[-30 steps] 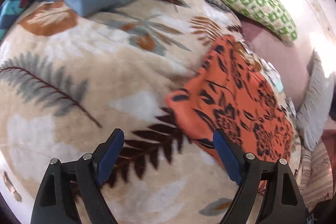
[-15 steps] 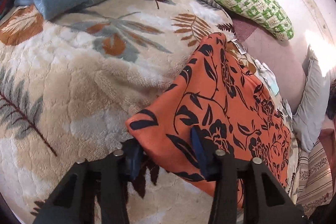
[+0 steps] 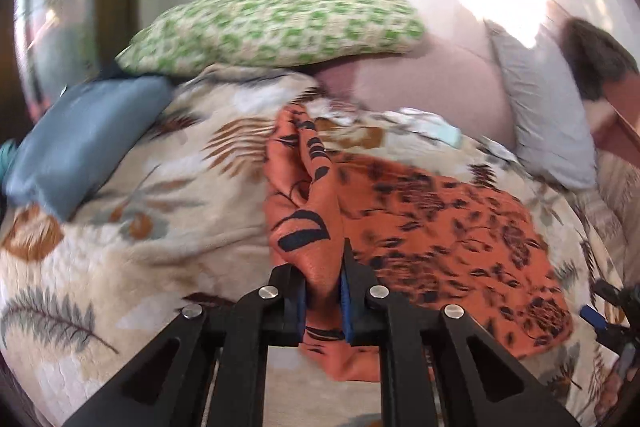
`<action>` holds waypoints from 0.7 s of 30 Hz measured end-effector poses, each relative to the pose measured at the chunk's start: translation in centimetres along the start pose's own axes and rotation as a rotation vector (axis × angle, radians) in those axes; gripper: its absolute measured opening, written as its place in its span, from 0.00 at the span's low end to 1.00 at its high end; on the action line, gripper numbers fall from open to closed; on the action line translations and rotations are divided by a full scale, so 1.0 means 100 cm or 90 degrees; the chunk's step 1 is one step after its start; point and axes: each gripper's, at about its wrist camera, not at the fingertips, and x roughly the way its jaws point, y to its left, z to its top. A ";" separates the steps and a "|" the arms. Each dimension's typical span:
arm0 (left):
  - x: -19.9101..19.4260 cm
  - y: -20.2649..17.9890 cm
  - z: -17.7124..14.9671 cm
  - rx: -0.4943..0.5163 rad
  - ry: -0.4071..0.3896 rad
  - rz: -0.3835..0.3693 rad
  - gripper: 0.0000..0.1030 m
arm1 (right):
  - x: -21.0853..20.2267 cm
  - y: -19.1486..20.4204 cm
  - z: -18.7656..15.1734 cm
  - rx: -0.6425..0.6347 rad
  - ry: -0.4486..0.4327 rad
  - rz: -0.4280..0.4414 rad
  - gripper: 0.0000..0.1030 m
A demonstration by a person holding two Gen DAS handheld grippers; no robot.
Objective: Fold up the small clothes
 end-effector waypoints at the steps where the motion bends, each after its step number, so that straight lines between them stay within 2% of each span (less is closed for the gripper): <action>1: -0.004 -0.018 0.005 0.020 -0.004 -0.014 0.11 | -0.001 -0.009 0.004 0.028 -0.001 0.005 0.69; 4: -0.012 -0.069 0.019 0.061 -0.006 -0.068 0.10 | -0.010 -0.032 0.012 0.102 -0.014 0.027 0.69; 7: -0.010 -0.125 0.025 0.095 0.013 -0.114 0.09 | -0.020 -0.048 0.019 0.140 -0.033 0.040 0.69; 13: 0.007 -0.249 0.001 0.193 0.049 -0.199 0.08 | -0.044 -0.094 0.033 0.225 -0.076 0.053 0.69; 16: 0.034 -0.288 -0.029 0.219 0.090 -0.200 0.08 | -0.056 -0.117 0.040 0.258 -0.096 0.046 0.69; 18: 0.054 -0.298 -0.054 0.231 0.126 -0.197 0.08 | -0.063 -0.130 0.044 0.275 -0.108 0.047 0.69; 21: 0.068 -0.300 -0.085 0.266 0.155 -0.184 0.08 | -0.066 -0.138 0.048 0.285 -0.109 0.037 0.69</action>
